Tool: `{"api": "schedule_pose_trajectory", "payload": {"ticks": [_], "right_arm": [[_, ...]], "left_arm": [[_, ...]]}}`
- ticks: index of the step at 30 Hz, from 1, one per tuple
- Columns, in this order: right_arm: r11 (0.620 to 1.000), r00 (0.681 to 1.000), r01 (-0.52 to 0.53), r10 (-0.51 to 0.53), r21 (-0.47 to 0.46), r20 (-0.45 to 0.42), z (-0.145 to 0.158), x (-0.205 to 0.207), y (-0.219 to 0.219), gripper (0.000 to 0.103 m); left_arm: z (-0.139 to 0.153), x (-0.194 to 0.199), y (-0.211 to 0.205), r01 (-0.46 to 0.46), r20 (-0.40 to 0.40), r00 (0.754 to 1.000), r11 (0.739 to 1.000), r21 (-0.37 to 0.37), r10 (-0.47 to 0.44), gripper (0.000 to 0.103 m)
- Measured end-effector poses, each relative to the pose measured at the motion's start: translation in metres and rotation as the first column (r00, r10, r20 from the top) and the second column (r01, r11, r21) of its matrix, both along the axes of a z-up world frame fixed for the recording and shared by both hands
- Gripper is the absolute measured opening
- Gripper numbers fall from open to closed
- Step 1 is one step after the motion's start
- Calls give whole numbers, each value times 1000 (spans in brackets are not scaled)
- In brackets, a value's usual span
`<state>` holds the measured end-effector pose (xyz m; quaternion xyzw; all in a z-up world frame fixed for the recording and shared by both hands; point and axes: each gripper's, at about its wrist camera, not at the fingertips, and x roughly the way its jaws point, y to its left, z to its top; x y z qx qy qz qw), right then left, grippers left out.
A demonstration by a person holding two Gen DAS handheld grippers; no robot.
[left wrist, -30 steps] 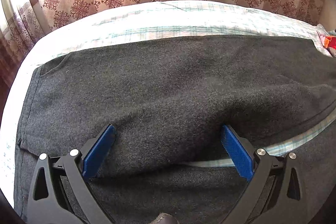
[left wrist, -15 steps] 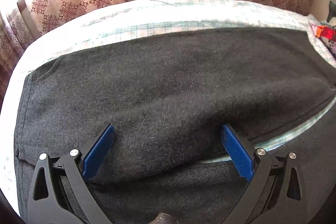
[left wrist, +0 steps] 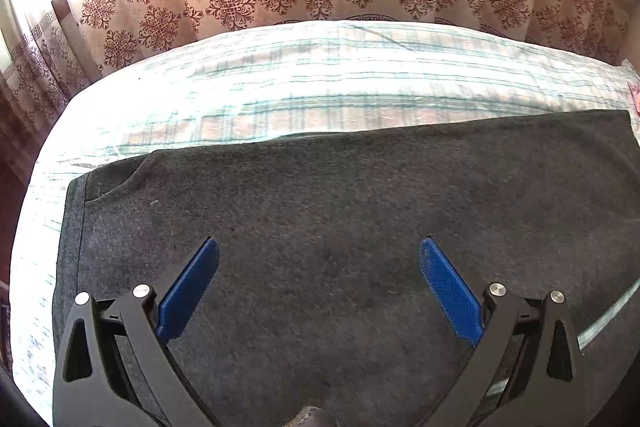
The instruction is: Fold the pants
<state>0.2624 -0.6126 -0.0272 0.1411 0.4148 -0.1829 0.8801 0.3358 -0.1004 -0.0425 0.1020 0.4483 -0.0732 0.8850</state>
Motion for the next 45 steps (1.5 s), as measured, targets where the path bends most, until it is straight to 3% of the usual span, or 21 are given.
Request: {"api": "schedule_pose_trajectory", "payload": {"ticks": [3,7,9,12,14,17,21,26,30,34,36,37,38,39,41,45], "right_arm": [[993,999,-43,45,113,-21,-12,32,-17,69],[982,995,-58,71,180,-65,-31,54,-25,69],[984,990,-106,118,141,-80,-34,60,-15,70],[989,980,-144,147,32,-132,-35,65,3,57],[989,981,-148,145,-6,-129,-31,64,8,37],[987,983,-154,148,-49,-109,-22,60,12,23],[973,984,-172,162,-154,-80,-3,56,22,19],[969,990,-122,135,-214,47,30,57,27,19],[955,993,-119,120,-273,-13,9,87,31,19],[943,994,-107,97,-315,-48,-23,99,31,21],[942,995,-93,79,-323,-57,-27,102,29,30],[945,996,-82,68,-316,-53,-25,100,27,39],[947,998,-56,42,-316,-49,-20,97,23,57],[951,999,-33,24,-306,-34,-14,90,20,64],[957,999,-39,37,-287,-12,1,74,22,67],[954,987,-157,159,-255,-10,21,33,60,68]], "left_arm": [[-3,24,12,-27,-14,1000,1000,3,27,101],[-13,54,31,-66,-45,997,998,13,67,101],[-19,63,39,-83,-73,994,996,9,84,101],[-30,73,49,-112,-116,987,994,-13,110,101],[-34,74,48,-113,-114,987,994,-12,111,101],[-34,73,44,-106,-98,989,994,11,106,101],[-31,75,43,-112,-91,989,994,18,113,101],[-25,97,45,-157,-42,986,986,55,159,101],[-30,114,46,-194,18,981,978,82,193,101],[-38,122,44,-216,50,976,971,104,212,101],[-42,124,41,-221,57,975,968,121,215,101],[-43,126,40,-222,59,975,966,130,216,101],[-43,126,39,-222,59,975,966,134,215,101],[-42,125,39,-221,59,975,966,135,215,101],[-35,122,40,-224,57,974,966,128,218,101],[-4,90,41,-192,75,980,979,65,187,101]]}}
